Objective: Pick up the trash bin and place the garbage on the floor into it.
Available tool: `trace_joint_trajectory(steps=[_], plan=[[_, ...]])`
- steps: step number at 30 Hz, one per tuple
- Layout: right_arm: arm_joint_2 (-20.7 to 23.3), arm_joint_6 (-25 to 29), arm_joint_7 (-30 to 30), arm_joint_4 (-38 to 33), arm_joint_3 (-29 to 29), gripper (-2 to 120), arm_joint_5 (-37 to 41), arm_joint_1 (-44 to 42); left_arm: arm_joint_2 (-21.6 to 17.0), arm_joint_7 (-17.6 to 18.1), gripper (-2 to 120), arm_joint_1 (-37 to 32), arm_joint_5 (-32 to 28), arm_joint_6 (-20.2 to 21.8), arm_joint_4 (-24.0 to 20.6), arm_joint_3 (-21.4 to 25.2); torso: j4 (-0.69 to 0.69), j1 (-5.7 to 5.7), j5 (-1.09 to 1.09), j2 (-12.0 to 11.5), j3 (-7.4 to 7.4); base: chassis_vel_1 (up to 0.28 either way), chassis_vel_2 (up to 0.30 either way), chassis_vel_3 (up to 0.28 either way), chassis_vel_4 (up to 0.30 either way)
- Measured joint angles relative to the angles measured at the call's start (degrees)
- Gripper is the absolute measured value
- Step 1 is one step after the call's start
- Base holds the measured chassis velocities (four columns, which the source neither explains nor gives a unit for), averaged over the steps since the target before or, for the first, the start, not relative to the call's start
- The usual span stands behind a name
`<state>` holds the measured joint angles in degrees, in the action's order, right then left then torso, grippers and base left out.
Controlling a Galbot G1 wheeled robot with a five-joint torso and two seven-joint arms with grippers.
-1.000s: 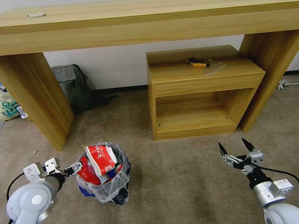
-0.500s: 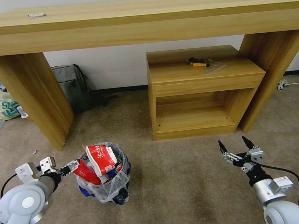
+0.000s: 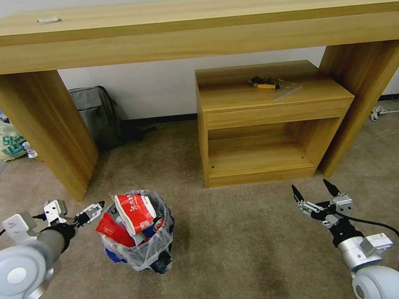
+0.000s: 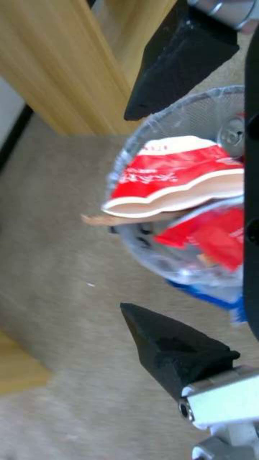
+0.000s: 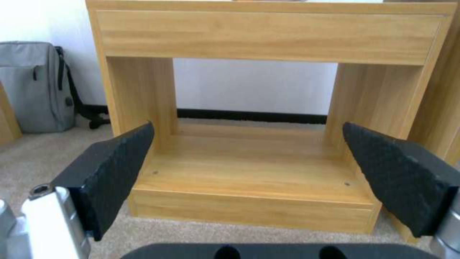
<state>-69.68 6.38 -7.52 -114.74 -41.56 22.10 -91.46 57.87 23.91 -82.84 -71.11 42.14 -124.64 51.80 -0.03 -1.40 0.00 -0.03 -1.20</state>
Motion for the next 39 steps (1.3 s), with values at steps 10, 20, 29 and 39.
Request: trace_joint_trajectory(steps=[10, 20, 29, 39], plan=[[0.77, -1.61, 0.01, -2.96, -1.39, 100, 1.05, -1.06, 2.99, -23.76, 100, -4.64, 16.95, -3.99, 1.54, 5.51, 0.01, 0.0, 0.01, 0.0, 0.0, 0.0, 0.0, 0.0, 0.0], [-1.17, -4.51, 1.92, -8.82, -0.62, 100, -0.43, -3.21, 7.27, -37.29, 100, -8.77, 32.46, -24.6, 3.5, 7.76, 0.01, 0.01, 0.01, 0.0, 0.0, 0.0, 0.0, 0.0, 0.0], [-5.94, -9.18, 6.57, -14.23, 2.68, 100, -6.06, -8.59, 16.5, -41.16, 100, -12.42, 39.87, -31.14, 5.51, 7.57, 0.0, 0.01, 0.01, 0.0, 0.0, 0.0, 0.0, 0.0, 0.0], [-8.79, -7.31, 9.09, -16.58, 5.23, 100, -11.65, -13.8, 24.27, -41.63, 100, -17.67, 43.5, -33.47, 2.97, 8.04, 0.0, 0.01, 0.0, 0.0, 0.0, 0.0, 0.0, 0.0, 0.0]])
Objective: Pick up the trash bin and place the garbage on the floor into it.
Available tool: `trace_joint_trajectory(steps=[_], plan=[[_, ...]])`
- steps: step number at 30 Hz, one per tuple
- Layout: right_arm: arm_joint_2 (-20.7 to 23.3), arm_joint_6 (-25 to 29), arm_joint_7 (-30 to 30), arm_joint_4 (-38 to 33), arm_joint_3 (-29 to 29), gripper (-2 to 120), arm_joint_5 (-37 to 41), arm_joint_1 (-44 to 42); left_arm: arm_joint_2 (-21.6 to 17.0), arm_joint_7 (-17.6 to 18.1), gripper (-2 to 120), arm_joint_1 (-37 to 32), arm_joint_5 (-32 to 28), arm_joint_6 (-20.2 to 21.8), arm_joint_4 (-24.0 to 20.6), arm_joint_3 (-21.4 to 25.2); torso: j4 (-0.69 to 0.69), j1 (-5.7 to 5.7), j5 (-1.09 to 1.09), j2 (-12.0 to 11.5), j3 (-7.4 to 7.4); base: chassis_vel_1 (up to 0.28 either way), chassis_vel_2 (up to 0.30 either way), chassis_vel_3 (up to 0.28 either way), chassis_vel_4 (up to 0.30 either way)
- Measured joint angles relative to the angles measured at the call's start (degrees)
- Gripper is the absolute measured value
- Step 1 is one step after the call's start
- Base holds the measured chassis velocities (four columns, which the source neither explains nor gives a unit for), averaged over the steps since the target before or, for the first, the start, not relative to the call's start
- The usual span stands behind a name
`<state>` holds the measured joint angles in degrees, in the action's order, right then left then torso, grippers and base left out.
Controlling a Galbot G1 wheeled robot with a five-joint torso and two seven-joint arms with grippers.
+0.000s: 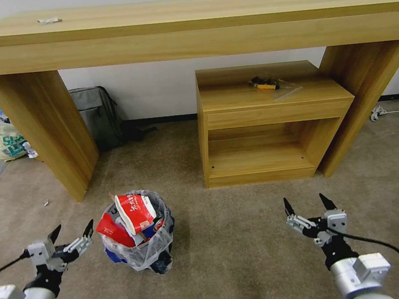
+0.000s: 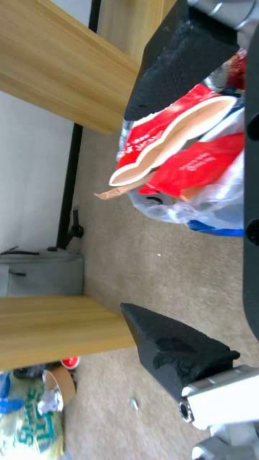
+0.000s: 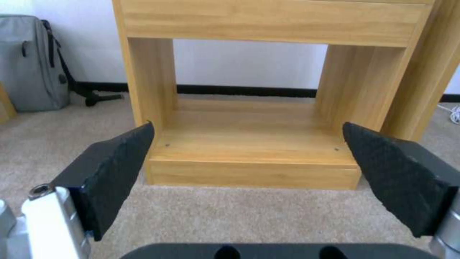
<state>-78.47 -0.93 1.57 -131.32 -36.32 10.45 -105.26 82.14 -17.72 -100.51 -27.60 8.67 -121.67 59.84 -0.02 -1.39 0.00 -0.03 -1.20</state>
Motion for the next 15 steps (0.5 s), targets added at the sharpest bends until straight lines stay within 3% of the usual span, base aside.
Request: trace_joint_trajectory(steps=[9, 15], plan=[[2.04, 2.82, 3.39, -4.57, 0.47, 100, -1.86, -5.63, 3.48, -0.28, 100, -7.23, -0.74, -2.54, -5.27, 0.56, 0.0, 0.0, 0.0, 0.0, 0.0, 0.0, 0.0, 0.0, 0.0], [3.45, 3.37, 7.43, -6.28, 2.2, 100, -2.62, -7.15, 4.04, -0.43, 100, -8.32, -2.77, -2.44, -7.14, 0.75, 0.01, 0.0, 0.0, 0.0, 0.0, 0.0, 0.0, 0.0, 0.0]])
